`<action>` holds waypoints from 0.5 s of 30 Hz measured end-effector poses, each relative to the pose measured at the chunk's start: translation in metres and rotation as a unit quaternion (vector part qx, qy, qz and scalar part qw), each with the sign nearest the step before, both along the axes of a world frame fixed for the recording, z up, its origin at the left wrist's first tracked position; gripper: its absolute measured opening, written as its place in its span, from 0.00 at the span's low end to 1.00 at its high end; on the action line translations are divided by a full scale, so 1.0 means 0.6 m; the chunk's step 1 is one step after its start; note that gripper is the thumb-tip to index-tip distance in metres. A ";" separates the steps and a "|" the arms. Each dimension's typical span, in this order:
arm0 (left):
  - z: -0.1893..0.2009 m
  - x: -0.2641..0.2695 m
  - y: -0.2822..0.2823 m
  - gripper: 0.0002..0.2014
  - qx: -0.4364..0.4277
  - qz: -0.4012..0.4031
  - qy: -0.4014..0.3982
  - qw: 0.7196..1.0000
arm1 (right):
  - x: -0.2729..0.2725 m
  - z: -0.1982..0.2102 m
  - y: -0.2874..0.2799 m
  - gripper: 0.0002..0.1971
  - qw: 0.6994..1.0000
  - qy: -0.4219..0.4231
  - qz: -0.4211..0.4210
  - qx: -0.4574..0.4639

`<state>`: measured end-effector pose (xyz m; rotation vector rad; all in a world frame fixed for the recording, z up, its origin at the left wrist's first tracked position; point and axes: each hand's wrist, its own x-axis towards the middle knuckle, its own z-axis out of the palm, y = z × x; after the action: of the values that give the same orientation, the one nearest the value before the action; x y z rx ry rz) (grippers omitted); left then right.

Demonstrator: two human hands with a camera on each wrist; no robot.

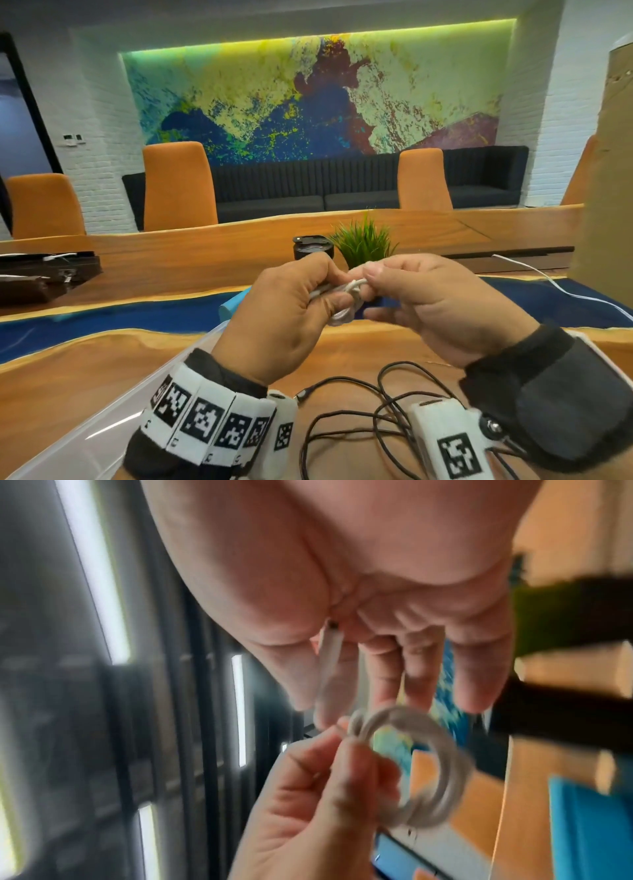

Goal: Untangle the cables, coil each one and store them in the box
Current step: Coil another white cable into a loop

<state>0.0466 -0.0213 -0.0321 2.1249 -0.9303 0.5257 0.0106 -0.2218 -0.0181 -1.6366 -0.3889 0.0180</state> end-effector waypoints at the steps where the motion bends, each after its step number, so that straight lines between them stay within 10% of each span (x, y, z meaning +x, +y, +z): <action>1: 0.003 0.000 0.003 0.04 0.010 0.003 0.009 1.000 | 0.000 0.001 -0.005 0.19 0.998 -0.029 -0.014 -0.045; 8: 0.010 -0.003 0.006 0.07 -0.108 -0.181 0.173 0.962 | 0.016 -0.005 -0.022 0.09 0.903 -0.338 -0.096 -0.248; 15: 0.005 -0.008 -0.015 0.08 -0.151 -0.185 0.133 0.962 | 0.006 -0.005 -0.003 0.09 0.966 -0.221 -0.065 -0.115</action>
<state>0.0421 -0.0300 -0.0292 1.6469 -0.9909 0.1722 0.0144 -0.2238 -0.0212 -1.8933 -0.6359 -0.4217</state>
